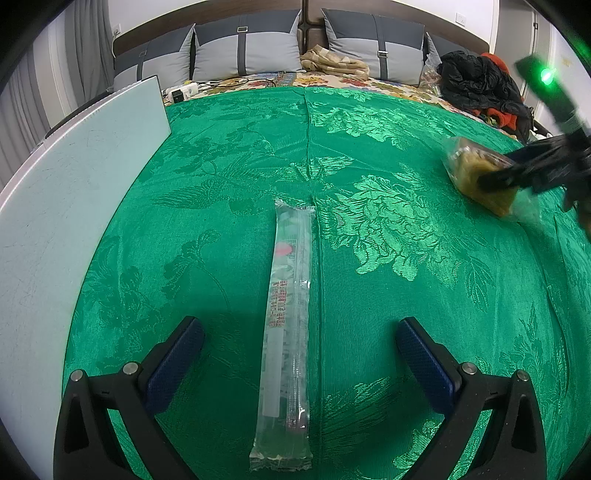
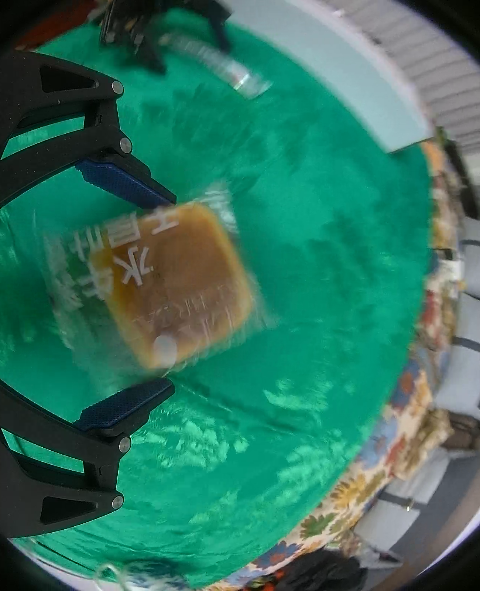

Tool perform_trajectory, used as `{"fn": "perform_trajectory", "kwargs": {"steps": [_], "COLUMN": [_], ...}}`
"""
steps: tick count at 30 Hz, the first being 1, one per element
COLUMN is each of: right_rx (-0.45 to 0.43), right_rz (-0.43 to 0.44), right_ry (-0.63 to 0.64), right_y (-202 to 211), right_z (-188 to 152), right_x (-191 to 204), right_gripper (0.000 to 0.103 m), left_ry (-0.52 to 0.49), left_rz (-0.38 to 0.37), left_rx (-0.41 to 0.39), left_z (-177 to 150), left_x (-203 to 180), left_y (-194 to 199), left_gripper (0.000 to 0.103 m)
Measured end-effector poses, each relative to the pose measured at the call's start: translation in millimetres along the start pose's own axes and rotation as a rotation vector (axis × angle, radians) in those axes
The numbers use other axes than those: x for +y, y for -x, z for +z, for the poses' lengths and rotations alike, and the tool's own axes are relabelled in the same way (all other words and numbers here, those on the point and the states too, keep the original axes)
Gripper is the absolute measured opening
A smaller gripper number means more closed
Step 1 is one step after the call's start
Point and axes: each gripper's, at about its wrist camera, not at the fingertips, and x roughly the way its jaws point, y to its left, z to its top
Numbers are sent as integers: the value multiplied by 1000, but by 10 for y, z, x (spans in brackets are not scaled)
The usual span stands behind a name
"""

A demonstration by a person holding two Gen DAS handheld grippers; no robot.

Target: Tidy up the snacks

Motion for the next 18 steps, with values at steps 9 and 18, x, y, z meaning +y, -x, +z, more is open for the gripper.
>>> {"fn": "perform_trajectory", "kwargs": {"steps": [9,18], "right_rx": [-95,-248], "right_rz": [11,154], "right_ry": [-281,-522], "right_y": [-52,461], "right_z": [-125,-822], "right_x": [-224,7], "right_gripper": [76,75], "left_ry": [0,0], "left_rz": [1,1], "left_rx": [0,-1], "left_z": [-2,-5], "left_x": [1,2], "left_y": [-2,-7], "left_gripper": [103,103]}}
